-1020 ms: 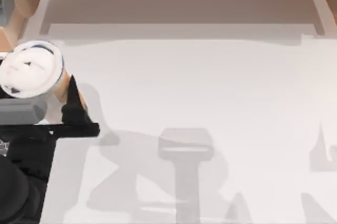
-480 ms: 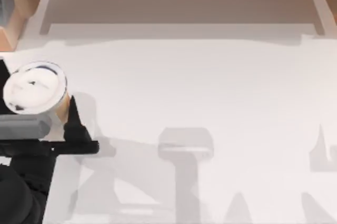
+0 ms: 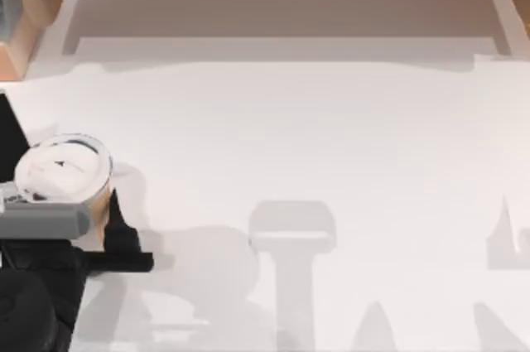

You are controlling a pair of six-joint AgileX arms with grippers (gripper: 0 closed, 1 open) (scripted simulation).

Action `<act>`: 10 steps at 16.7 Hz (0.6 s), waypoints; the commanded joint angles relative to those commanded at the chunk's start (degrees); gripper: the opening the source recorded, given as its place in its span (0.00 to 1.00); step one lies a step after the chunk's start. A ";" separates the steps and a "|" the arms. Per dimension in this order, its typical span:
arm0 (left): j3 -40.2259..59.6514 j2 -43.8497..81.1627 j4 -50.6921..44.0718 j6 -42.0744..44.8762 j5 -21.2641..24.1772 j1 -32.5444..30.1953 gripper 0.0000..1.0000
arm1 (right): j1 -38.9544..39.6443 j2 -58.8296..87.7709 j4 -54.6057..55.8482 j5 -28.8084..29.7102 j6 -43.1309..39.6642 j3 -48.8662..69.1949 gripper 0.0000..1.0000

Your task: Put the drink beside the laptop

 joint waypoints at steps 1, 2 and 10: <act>0.00 0.00 0.00 0.00 0.00 0.00 0.00 | 0.00 0.00 0.00 0.00 0.00 0.00 1.00; 0.00 0.00 0.00 0.00 0.00 0.00 0.00 | 0.00 0.00 0.00 0.00 0.00 0.00 1.00; 0.00 0.00 0.00 0.00 0.00 0.00 0.53 | 0.00 0.00 0.00 0.00 0.00 0.00 1.00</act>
